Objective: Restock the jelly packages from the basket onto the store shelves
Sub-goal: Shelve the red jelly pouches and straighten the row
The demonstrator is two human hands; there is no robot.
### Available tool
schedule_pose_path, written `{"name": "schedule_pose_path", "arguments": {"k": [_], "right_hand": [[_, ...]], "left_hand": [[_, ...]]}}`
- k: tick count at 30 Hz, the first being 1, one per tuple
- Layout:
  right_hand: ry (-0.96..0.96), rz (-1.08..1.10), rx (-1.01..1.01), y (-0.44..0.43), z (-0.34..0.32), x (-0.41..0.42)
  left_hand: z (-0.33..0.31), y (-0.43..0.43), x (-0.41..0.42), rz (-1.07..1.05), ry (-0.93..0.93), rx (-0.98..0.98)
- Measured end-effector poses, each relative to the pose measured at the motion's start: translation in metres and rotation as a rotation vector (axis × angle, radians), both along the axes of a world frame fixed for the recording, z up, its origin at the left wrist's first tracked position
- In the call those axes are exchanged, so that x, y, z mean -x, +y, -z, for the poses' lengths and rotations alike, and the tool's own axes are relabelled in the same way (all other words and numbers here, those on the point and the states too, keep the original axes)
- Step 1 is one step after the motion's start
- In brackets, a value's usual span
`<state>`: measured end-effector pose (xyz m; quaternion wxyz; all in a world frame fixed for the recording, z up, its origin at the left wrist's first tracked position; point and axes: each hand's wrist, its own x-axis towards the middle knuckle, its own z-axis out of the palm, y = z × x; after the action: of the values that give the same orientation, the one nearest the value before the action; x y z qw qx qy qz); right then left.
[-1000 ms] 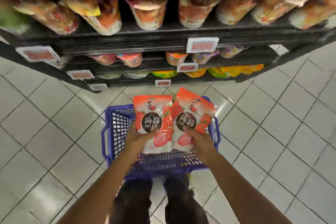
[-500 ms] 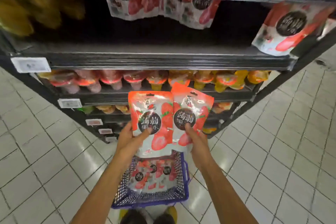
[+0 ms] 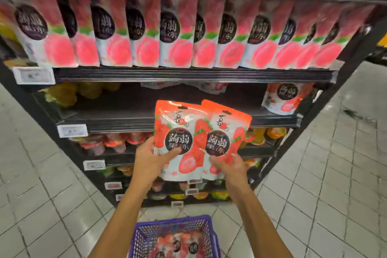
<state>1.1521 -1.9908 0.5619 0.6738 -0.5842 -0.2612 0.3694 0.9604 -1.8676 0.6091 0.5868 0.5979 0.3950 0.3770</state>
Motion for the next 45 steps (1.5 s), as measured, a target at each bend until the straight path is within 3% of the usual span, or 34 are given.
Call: {"name": "schedule_pose_path", "arguments": {"k": [17, 31, 45], "right_hand": [[-0.062, 0.257, -0.018, -0.010, -0.029, -0.036], [-0.071, 0.301, 0.062, -0.008, -0.018, -0.164], [-0.155, 0.216, -0.026, 0.040, -0.030, -0.247]], "left_hand": [[-0.006, 0.016, -0.070, 0.147, -0.074, 0.014], [0.025, -0.002, -0.178, 0.061, 0.006, 0.135], [0.035, -0.002, -0.232, -0.107, 0.014, 0.123]]}}
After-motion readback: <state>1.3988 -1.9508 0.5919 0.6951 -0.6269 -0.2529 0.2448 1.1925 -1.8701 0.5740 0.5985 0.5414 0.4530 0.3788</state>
